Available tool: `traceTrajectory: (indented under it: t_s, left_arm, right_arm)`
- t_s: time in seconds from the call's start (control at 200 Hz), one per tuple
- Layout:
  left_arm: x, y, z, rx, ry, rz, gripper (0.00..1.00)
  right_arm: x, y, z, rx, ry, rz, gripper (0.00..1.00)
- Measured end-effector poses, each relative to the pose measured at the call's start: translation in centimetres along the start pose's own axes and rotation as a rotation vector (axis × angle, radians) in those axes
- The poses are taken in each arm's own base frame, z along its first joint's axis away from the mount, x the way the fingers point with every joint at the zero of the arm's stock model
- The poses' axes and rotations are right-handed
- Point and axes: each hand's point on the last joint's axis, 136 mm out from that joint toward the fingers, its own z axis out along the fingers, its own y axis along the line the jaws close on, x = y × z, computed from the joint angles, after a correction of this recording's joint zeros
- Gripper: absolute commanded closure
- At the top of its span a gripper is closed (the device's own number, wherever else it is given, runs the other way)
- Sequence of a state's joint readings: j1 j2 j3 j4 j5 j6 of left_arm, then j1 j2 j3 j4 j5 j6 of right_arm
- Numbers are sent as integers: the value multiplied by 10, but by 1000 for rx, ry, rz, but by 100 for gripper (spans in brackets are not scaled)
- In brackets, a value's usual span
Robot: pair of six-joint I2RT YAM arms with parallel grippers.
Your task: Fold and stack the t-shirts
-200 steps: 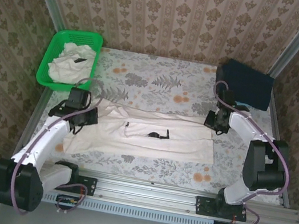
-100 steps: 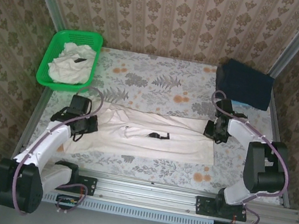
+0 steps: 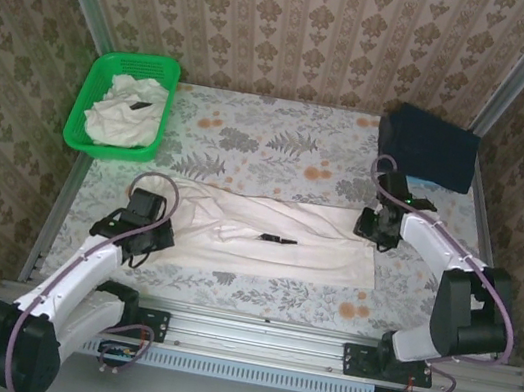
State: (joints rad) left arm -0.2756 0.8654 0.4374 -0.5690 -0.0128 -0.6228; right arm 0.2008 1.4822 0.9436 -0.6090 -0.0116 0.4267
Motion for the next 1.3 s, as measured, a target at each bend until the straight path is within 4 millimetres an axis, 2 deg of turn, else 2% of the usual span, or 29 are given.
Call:
traceTrajectory:
  t_s: [0.075,0.14,0.285,0.44,0.585,0.76,0.855,1.02,1.3]
  left_arm:
    - [1,1,0,-4,-2,-13,100]
    - [3,3,0,-4,-5,-18,100]
    - [2,2,-6,15,-32,-35,100]
    - [1,-1,-10,36,-52,-41,100]
    - [7,-10,-13,57,-33,-13,100]
    - [8,-29,-32,89,-34,37,100]
    - [8,-34,-41,92,-47,44,100]
    - [20,-31,-41,71,-26,28,100]
    - [42,-24,-32,31,6,11,100]
  right_arm:
    - [-1,17,4,-15,6,-38,63]
    - [-1,20,14,-6,28,-39,63]
    - [10,4,35,76,86,-22,62]
    - [12,-12,37,128,91,-7,57]
    - [10,-20,38,145,88,12,56]
    - [11,-28,47,170,110,23,55]
    - [2,-24,46,166,101,22,55]
    - [-26,-12,41,140,47,18,54]
    - [-25,-11,45,141,65,13,52]
